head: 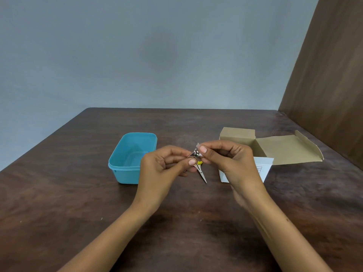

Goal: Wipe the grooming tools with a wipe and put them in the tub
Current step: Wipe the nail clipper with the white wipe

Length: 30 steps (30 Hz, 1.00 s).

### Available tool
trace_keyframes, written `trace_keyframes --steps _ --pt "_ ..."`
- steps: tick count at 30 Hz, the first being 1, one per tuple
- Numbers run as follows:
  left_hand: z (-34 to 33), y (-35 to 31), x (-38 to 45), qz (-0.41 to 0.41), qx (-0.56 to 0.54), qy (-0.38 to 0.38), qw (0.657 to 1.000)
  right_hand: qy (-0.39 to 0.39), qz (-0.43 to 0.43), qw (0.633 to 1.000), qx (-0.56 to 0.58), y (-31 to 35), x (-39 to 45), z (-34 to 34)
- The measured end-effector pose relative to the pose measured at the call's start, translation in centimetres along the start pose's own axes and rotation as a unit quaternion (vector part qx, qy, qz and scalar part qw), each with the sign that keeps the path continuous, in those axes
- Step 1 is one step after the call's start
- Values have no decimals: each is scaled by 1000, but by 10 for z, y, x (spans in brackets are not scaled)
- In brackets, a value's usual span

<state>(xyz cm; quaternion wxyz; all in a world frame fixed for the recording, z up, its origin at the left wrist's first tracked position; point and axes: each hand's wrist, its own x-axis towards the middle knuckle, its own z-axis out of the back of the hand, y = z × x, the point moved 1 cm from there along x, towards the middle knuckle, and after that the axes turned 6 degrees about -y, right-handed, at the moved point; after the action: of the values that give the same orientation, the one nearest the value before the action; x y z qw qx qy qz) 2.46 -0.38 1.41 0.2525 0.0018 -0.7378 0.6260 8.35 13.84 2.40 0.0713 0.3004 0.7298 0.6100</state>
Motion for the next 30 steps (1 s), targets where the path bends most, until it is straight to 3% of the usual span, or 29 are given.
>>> trace_keyframes --steps 6,9,20,30 --pt "2 0 5 154 -138 24 978 34 -7 999 7 4 -3 -3" --pt "1 1 5 192 -168 38 966 32 -33 998 32 2 -3 -2" --pt "-2 1 1 108 -76 32 991 -14 17 1000 -8 -2 -3 -3" --pt "-2 1 0 103 -16 54 993 -25 17 1000 -4 -1 -3 -3"
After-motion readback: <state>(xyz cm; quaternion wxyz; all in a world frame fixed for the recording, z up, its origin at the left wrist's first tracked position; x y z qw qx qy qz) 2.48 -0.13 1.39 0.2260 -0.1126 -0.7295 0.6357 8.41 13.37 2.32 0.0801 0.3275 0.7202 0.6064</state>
